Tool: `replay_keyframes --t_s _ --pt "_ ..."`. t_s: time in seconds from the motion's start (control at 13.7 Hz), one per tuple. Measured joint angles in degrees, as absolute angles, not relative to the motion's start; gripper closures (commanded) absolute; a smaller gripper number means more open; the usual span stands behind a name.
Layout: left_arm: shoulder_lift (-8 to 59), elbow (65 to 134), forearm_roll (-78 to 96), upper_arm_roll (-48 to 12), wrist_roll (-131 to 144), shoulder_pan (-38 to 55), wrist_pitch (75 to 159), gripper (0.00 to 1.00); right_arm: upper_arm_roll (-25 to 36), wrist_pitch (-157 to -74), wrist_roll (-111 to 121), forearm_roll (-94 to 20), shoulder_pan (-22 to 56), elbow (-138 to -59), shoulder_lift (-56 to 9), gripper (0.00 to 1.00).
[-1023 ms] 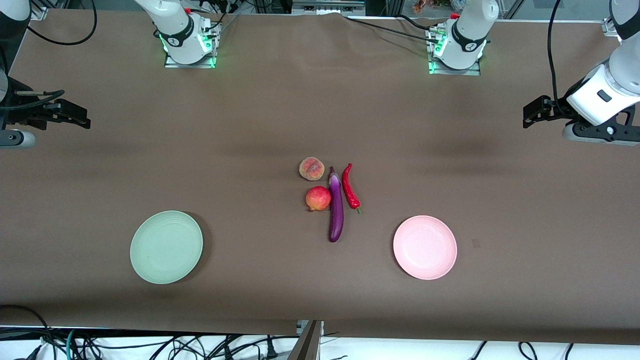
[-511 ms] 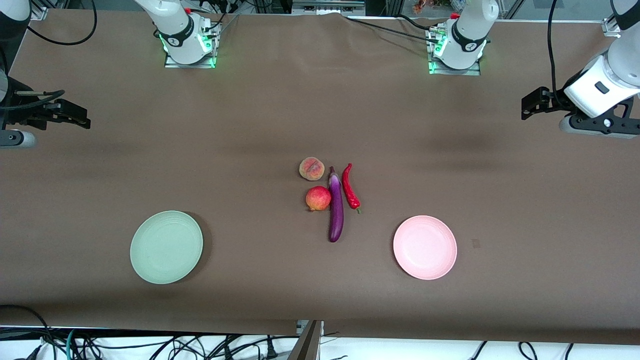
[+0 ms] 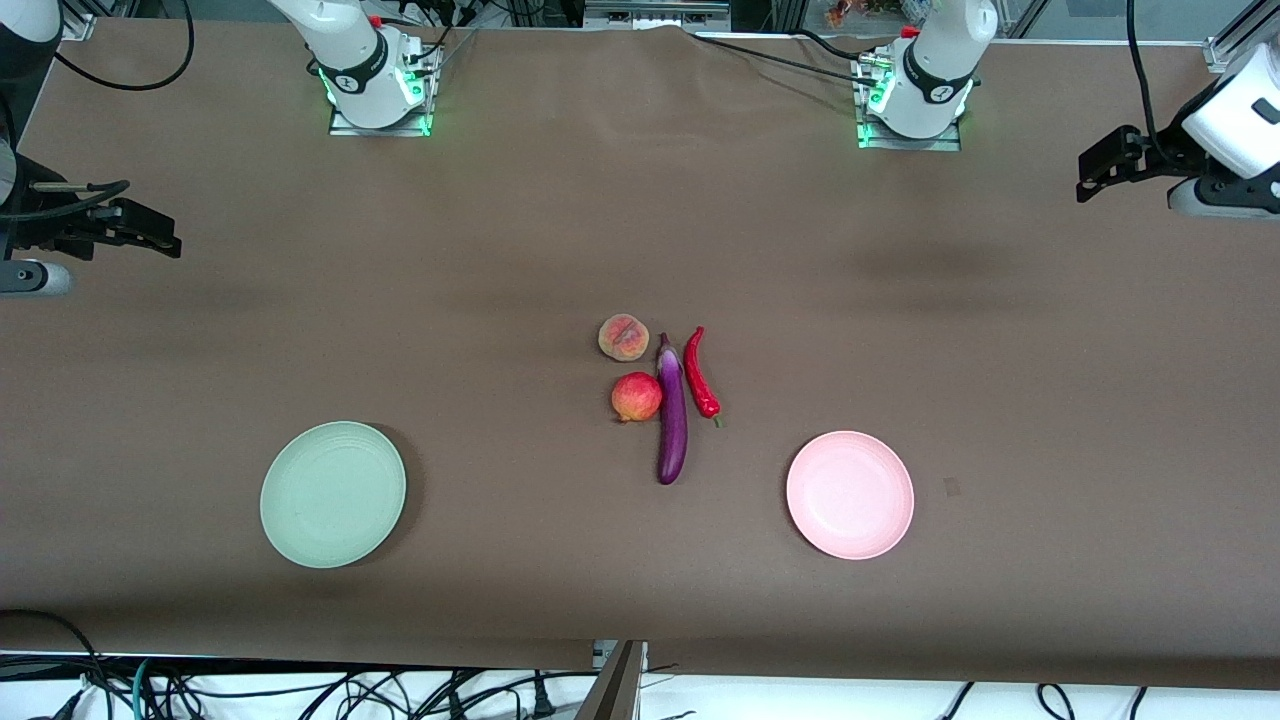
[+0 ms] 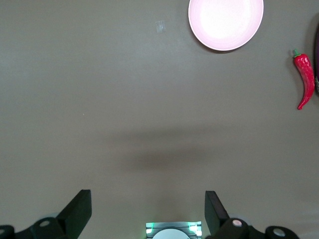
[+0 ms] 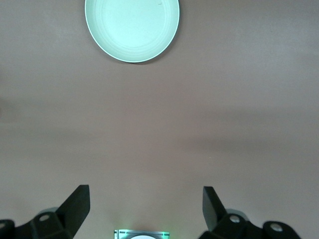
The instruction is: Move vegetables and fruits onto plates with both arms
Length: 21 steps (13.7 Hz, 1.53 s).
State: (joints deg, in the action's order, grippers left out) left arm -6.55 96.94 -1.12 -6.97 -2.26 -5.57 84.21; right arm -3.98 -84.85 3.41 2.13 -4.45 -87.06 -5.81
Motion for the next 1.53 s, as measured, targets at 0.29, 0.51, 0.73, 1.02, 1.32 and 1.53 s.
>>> replay_keyframes --t_s 0.29,0.51,0.73,1.02,1.32,1.53 --pt "-3.8 97.3 -1.1 -7.2 -2.1 -5.5 88.9 0.0 -4.0 -84.9 3.4 2.1 -4.4 -87.1 -5.8 0.0" --pt "-0.4 97.3 -1.1 -8.9 -1.6 -5.1 92.4 0.0 -4.0 -85.2 3.4 2.1 -4.4 -87.0 -6.0 0.0" --pt "0.4 97.3 -1.1 -9.9 -1.5 -4.8 92.5 0.0 -4.0 -85.6 3.5 1.0 -4.4 -87.0 -6.5 0.0" --pt "0.3 97.3 -1.1 -10.5 -1.5 -4.8 92.4 0.0 -4.0 -87.9 3.5 -0.7 -4.4 -87.0 -7.9 0.0" --pt "1.1 97.7 -1.1 -11.9 -0.8 -4.7 92.2 0.0 -4.0 -89.3 3.5 -1.4 -4.4 -87.0 -10.8 0.0" --pt "5.7 98.0 -1.1 -17.2 9.0 -4.4 93.7 0.0 -4.0 -89.6 3.5 -4.1 -4.4 -86.9 -11.5 0.0"
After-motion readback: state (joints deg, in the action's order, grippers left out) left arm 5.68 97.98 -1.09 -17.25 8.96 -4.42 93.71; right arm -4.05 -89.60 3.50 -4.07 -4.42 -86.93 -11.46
